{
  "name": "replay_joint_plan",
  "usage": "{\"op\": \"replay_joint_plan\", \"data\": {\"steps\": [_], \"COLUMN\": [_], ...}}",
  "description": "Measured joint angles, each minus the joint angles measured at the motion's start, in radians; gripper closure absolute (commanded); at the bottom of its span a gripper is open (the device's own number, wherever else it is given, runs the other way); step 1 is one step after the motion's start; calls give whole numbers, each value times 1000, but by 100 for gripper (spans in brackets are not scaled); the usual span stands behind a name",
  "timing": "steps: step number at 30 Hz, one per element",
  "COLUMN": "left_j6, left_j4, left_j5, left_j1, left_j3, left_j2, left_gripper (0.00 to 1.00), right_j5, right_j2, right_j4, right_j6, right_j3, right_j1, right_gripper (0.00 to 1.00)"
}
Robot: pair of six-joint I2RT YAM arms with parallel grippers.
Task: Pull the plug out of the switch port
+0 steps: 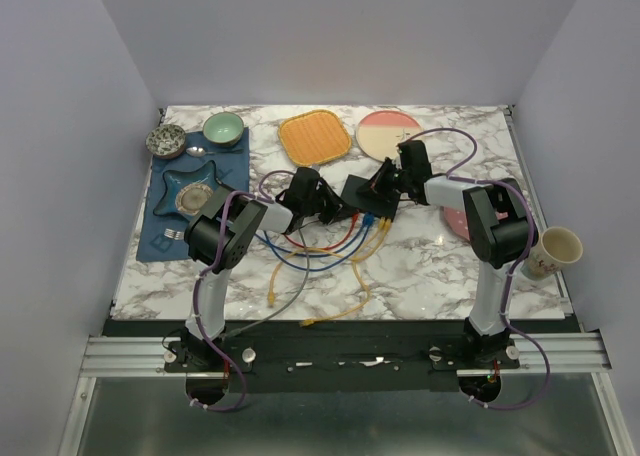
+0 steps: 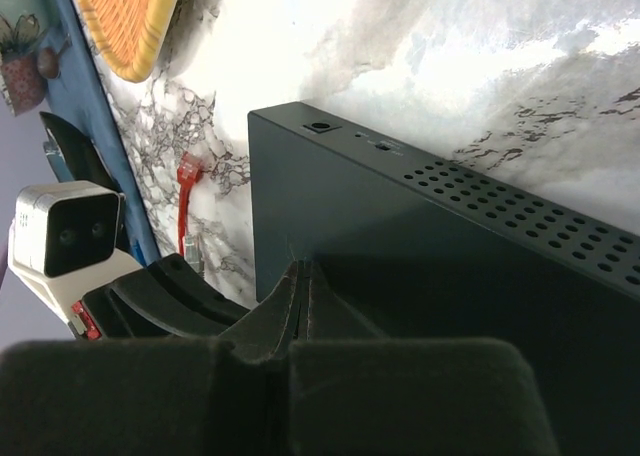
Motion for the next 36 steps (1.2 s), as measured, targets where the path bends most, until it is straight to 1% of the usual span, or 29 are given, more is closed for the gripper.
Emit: {"op": "replay_joint_plan", "data": {"steps": [5, 10, 15, 23, 27, 36], "left_j6": [-2, -4, -8, -10, -8, 21], "left_j4": [7, 19, 29, 56, 73, 50], "left_j5": [2, 1, 1, -4, -10, -3], "left_j1": [0, 0, 0, 0, -2, -6], "left_j3": [-2, -10, -14, -32, -50, -121], "left_j2": [0, 0, 0, 0, -6, -64], "left_gripper": [100, 100, 100, 100, 100, 100], "right_j5": [29, 72, 102, 134, 145, 182], "right_j2": [-39, -109, -134, -135, -134, -107], "right_j4": [-14, -80, -117, -143, -183, -224], "right_j6": [-20, -57, -84, -91, -101, -114], "right_j3": [-30, -80, -97, -92, -70, 0], "right_j1": [13, 61, 98, 98, 98, 95], "right_gripper": [99, 99, 99, 99, 99, 99]}}
